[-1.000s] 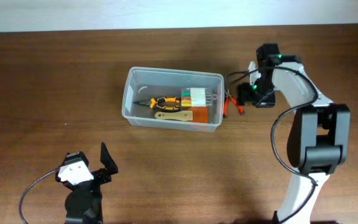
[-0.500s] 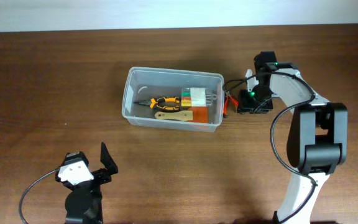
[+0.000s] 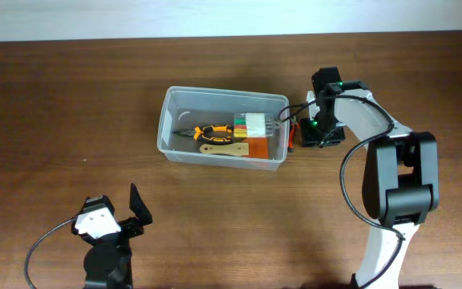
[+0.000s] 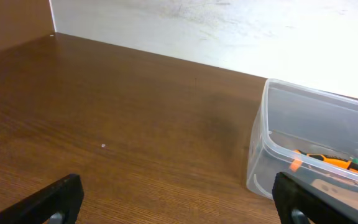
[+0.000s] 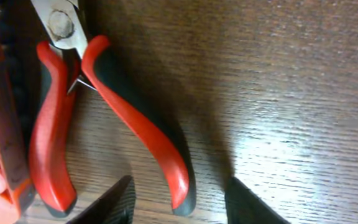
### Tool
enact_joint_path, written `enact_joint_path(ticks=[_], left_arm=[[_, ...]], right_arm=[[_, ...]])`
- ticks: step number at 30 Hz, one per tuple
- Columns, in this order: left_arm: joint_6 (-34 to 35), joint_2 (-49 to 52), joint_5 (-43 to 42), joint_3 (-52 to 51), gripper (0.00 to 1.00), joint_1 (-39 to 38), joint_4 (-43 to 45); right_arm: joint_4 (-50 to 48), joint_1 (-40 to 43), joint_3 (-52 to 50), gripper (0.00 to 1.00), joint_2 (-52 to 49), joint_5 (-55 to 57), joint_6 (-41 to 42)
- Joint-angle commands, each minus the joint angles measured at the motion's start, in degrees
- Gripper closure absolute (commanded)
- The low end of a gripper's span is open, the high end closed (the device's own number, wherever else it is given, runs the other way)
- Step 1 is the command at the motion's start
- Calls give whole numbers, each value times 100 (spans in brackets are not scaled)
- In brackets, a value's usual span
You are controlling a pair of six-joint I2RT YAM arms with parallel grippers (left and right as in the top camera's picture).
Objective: Pack container
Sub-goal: 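Lower the right gripper onto the red pliers and grasp them, then carry the red pliers into the container and release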
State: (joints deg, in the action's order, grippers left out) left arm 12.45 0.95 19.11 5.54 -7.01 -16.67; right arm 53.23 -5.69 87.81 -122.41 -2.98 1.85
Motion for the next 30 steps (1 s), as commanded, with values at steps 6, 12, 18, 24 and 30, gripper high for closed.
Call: enact_joint_path(ticks=[6, 12, 18, 24, 30], left_arm=[[-50, -26, 22, -22, 1, -24, -4], [-50, -26, 20, -20, 1, -24, -4], [-50, -26, 22, -22, 1, -24, -4], [-50, -26, 20, -22, 1, -24, -4], [-50, -26, 20, -22, 1, -24, -4]], right_arm=[[52, -22, -81, 96, 20, 179, 44], [490, 234, 313, 96, 243, 260, 319], [1416, 448, 1698, 96, 994, 262, 310], [1851, -114, 3082, 96, 1707, 26, -221], [1526, -1473, 3067, 96, 1554, -302, -1727]])
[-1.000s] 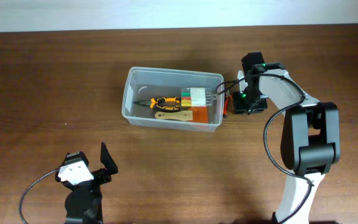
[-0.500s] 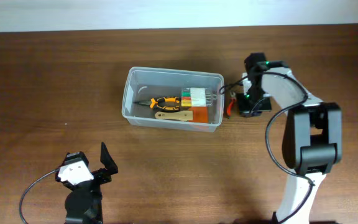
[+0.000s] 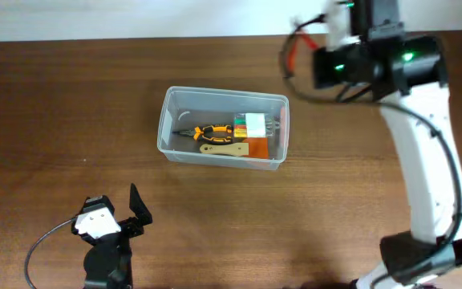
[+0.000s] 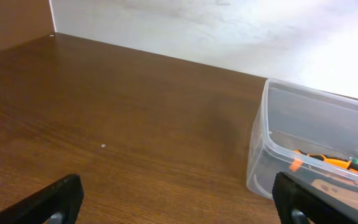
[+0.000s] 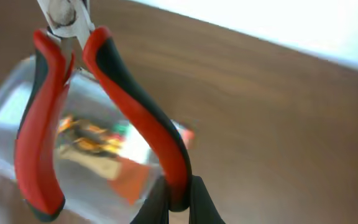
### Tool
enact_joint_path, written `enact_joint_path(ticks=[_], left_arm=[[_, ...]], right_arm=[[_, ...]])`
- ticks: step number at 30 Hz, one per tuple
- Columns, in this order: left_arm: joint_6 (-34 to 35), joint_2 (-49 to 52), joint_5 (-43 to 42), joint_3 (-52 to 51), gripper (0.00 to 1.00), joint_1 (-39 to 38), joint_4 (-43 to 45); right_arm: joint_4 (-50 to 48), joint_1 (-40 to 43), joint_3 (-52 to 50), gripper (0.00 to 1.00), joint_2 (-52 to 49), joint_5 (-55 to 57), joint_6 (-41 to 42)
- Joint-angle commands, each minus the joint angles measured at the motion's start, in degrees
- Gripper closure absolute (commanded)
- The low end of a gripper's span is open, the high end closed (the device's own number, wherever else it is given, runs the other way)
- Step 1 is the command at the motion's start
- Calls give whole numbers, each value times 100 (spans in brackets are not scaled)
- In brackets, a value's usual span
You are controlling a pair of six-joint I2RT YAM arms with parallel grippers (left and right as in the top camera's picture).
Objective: Pack container
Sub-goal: 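Carry the red pliers into the container and release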
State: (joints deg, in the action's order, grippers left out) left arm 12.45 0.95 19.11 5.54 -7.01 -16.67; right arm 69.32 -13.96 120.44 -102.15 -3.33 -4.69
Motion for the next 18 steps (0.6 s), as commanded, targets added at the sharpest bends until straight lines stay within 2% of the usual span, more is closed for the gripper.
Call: enact_joint_path(ticks=[1, 7, 9, 18], left_arm=[[-50, -26, 20, -22, 1, -24, -4], [-50, -26, 22, -22, 1, -24, -4], [-50, -26, 22, -22, 1, -24, -4], [-50, -26, 20, -22, 1, -24, -4]], right_arm=[[-120, -828, -214, 96, -579, -267, -1349], [-588, -1670, -216, 96, -1714, -264, -3134], [-791, -1794, -216, 96, -2083, -262, -3475], [-1314, -2072, -216, 96, -3156, -269, -3532]])
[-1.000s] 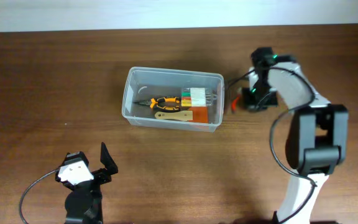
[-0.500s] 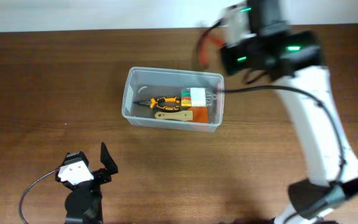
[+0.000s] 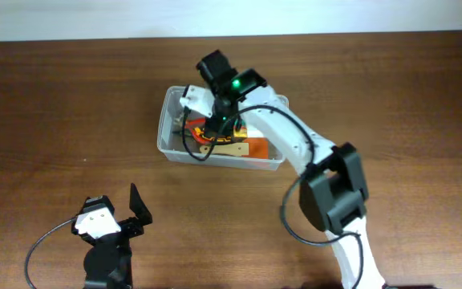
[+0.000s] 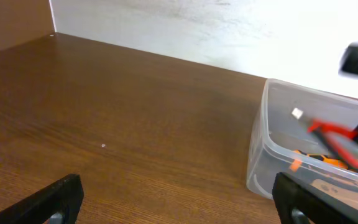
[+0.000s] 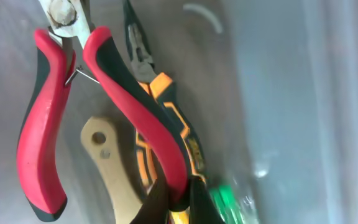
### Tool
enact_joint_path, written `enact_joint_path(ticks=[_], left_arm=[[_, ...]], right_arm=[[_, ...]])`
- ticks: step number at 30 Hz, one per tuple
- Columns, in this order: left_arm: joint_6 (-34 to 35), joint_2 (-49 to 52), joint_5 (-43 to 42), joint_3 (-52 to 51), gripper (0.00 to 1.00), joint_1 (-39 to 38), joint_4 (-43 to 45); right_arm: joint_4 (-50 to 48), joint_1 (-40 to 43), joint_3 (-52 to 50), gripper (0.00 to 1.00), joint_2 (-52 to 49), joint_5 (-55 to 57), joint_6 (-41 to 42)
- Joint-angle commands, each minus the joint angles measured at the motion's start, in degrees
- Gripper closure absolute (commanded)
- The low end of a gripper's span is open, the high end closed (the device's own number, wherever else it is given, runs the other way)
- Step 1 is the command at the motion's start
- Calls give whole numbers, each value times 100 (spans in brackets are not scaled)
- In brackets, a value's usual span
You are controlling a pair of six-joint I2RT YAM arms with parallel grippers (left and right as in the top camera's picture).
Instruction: Pack container
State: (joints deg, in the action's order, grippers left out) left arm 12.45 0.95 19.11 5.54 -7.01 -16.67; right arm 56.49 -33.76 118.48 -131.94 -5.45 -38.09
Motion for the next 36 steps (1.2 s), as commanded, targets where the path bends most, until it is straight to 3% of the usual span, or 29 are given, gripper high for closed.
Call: enact_joint_path(ticks=[1, 3, 5, 7, 9, 14, 17, 23, 26, 29, 32, 36], left_arm=[[-50, -26, 20, -22, 1, -24, -4], [-50, -26, 20, -22, 1, -24, -4], [-50, -26, 20, -22, 1, -24, -4], [-50, -26, 22, -22, 1, -24, -4], [-50, -26, 20, -22, 1, -24, -4], [-50, -26, 20, -22, 1, -24, -4], [-50, -26, 22, -22, 1, -24, -4], [-50, -26, 22, -22, 1, -24, -4], [-50, -26, 22, -22, 1, -24, -4], [-50, -26, 22, -22, 1, -24, -4], [-50, -26, 22, -22, 1, -24, -4], [-50, -26, 22, -22, 1, -24, -4]], right_arm=[[-11, -136, -20, 96, -245, -59, -192], [63, -223, -20, 96, -282, -61, -192], [157, -348, -17, 86, -282, -52, -195], [249, -472, -17, 53, -225, 24, -162], [352, -590, 11, 28, -107, 411, 256], [953, -697, 472, 1, 529, 2785, 1867], [1043, -457, 688, 1, 1034, 3136, 2645], [1080, 525, 710, 1, 1620, 2190, 3506], [1217, 1217, 664, 20, 1569, 1875, 4557], [1360, 1897, 476, 46, 1414, 1394, 5480], [1377, 2400, 216, 71, 1169, 846, 5989], [1366, 2649, -50, 90, 911, 544, 6116]])
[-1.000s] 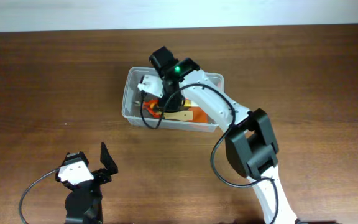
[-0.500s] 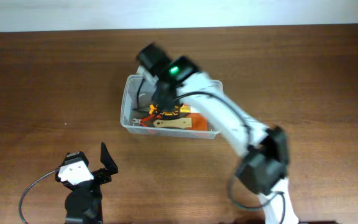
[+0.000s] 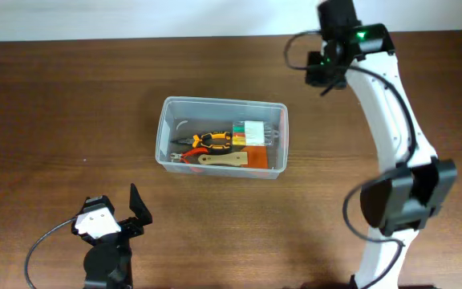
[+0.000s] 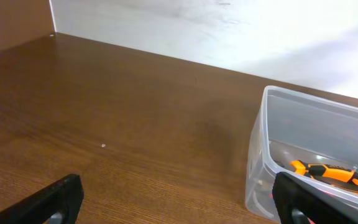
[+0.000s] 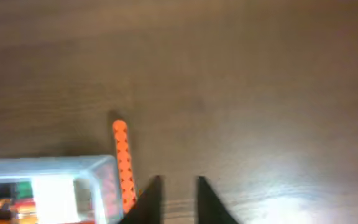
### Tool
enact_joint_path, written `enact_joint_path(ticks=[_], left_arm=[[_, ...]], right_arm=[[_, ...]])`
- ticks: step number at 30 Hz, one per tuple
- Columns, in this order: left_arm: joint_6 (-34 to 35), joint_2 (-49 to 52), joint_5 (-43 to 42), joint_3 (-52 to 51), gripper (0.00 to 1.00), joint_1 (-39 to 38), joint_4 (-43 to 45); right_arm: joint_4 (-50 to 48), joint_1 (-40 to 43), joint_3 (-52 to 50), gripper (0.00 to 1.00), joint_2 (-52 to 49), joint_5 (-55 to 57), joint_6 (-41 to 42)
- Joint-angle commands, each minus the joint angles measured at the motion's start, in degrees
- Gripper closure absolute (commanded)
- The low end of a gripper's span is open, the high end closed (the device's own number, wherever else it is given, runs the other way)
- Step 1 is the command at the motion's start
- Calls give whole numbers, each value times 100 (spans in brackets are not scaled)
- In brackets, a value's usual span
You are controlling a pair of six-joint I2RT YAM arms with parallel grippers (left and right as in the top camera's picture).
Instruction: Pack container
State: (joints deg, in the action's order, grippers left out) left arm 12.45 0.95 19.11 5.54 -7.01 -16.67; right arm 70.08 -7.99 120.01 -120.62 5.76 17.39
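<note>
The clear plastic container (image 3: 164,128) stands mid-table. Inside lie the red-handled pliers (image 3: 184,157) at the front left, orange-handled pliers (image 3: 211,140), a wooden piece (image 3: 223,160), a green-and-white block (image 3: 249,130) and an orange piece (image 3: 257,152). My right gripper (image 3: 325,71) hangs high behind the container's right end; its fingers (image 5: 174,199) stand a little apart and empty, so it is open. My left gripper (image 3: 119,215) rests open near the front left; in its wrist view (image 4: 179,208) the container (image 4: 260,162) is at the right.
In the blurred right wrist view an orange perforated strip (image 5: 123,165) runs along the container's corner (image 5: 73,167); whether it lies inside or outside I cannot tell. Bare brown table (image 3: 70,96) surrounds the container, with a white wall behind.
The right gripper, then shut on the red pliers inside the container, is now open, empty and high at the back right. The red pliers lie in the container, which sits slightly nearer.
The right gripper stood open over the red pliers on the table right of the container. It then held them high above the container's right end. Then it held them inside the container. Now they lie there and the gripper is away. The left arm stayed still.
</note>
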Motion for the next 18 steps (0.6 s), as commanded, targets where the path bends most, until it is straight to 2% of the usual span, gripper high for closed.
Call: enact_joint_path(ticks=[1, 7, 10, 14, 18], left_arm=[[-50, -26, 22, -22, 1, -24, -4], [-50, -26, 20, -20, 1, -24, -4], [-50, -26, 22, -22, 1, -24, -4], [-50, -26, 20, -22, 1, -24, -4], [-50, -26, 22, -22, 1, -24, -4]], right_arm=[[0, 96, -299, 94, -313, -584, 568], [-24, -26, -693, 96, -796, -632, 564], [-170, -122, -693, 96, -859, -1145, 474], [-581, -308, -691, 96, -855, -2035, -105], [-855, -501, -691, 96, -855, -2367, -262]])
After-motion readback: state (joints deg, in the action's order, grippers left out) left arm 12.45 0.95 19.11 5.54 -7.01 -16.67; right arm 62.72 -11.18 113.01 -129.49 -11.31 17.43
